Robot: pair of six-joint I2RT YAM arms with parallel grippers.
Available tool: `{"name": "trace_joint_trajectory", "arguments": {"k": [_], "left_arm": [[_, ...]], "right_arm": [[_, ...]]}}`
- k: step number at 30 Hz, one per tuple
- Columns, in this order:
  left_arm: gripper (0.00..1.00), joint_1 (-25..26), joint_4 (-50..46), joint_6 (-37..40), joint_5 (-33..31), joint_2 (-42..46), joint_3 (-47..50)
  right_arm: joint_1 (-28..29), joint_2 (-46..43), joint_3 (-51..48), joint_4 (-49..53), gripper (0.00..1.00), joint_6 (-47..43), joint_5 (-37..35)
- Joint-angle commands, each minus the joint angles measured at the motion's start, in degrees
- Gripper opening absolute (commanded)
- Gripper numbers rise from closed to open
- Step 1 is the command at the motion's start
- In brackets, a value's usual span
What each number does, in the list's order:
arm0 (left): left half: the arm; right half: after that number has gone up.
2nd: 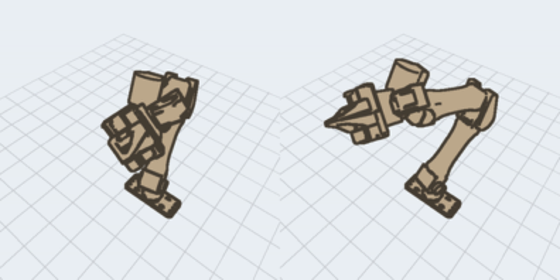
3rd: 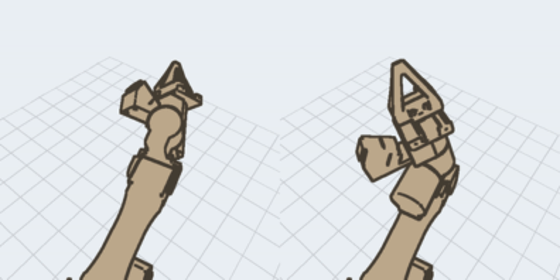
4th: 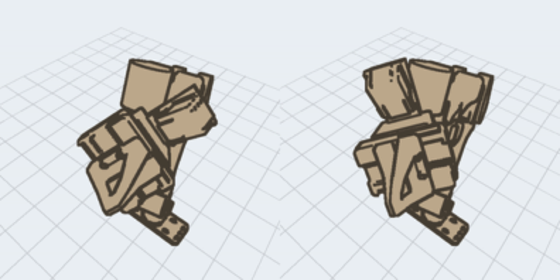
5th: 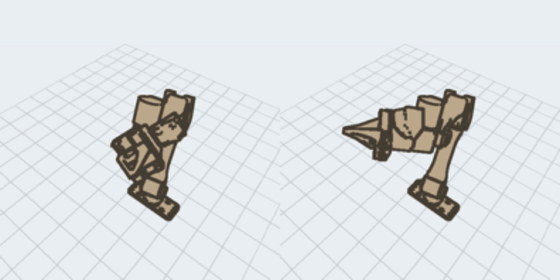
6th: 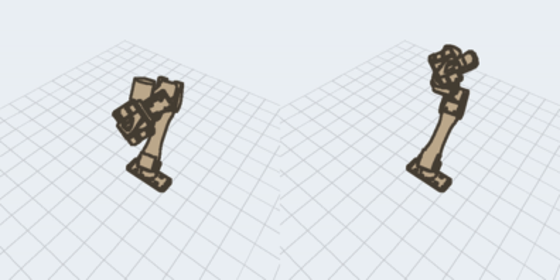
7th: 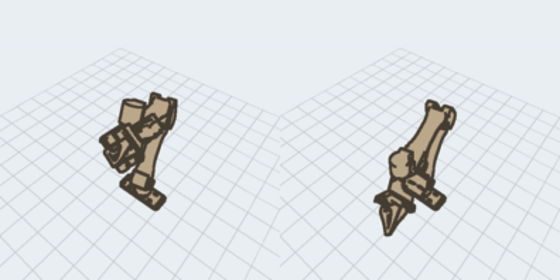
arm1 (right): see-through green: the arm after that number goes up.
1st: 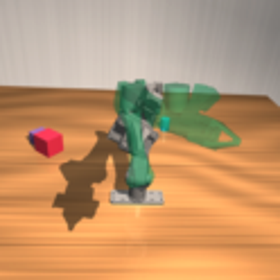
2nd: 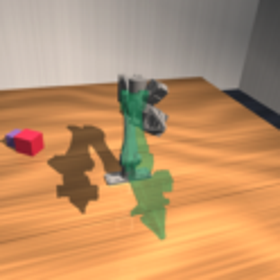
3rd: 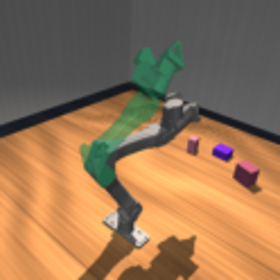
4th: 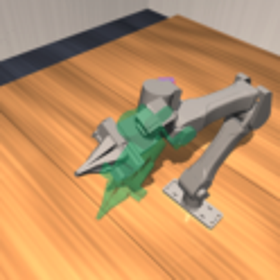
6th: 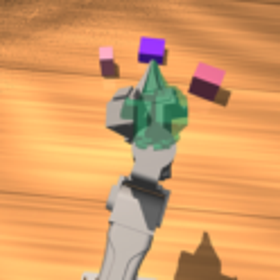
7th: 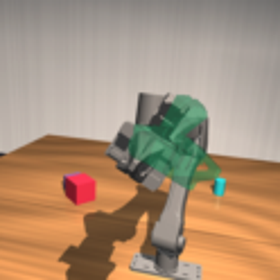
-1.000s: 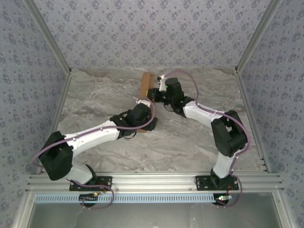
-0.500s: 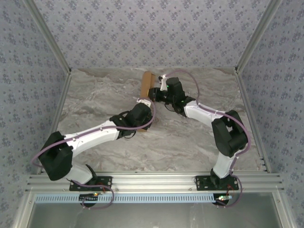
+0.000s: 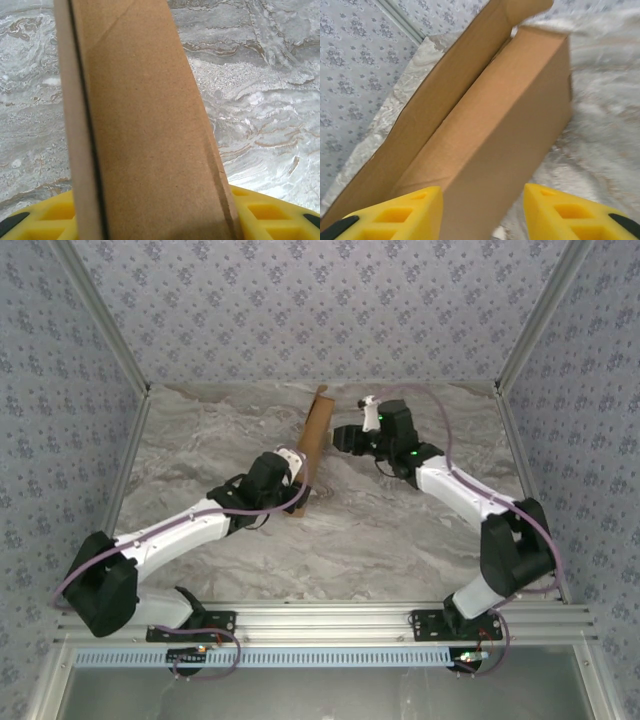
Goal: Fold the paper box
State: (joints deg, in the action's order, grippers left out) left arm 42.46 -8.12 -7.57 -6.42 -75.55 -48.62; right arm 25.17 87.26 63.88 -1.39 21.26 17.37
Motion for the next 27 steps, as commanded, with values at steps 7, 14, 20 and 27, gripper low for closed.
{"name": "trace_joint_trajectory", "arguments": {"k": [7,14,20,27], "left_arm": [[0.28,-11.3,7.4,14.8,26.5,4.8,1.6],[0.26,-17.4,-1.3,29.8,42.6,2.7,-2.7],[0.24,-20.1,-11.9,43.7,48.0,-0.2,-7.3],[0.26,-20.7,-23.0,53.9,49.7,-4.9,-13.5]], "right_arm": [[-9.7,-7.1,1.8,10.4,0.54,-22.0,6.9],[-11.6,-7.3,3.6,12.3,0.53,-34.5,10.7],[-14.6,-8.0,5.9,17.3,0.52,-42.2,15.8],[-16.1,-7.7,8.9,25.8,0.52,-54.8,19.3]]}}
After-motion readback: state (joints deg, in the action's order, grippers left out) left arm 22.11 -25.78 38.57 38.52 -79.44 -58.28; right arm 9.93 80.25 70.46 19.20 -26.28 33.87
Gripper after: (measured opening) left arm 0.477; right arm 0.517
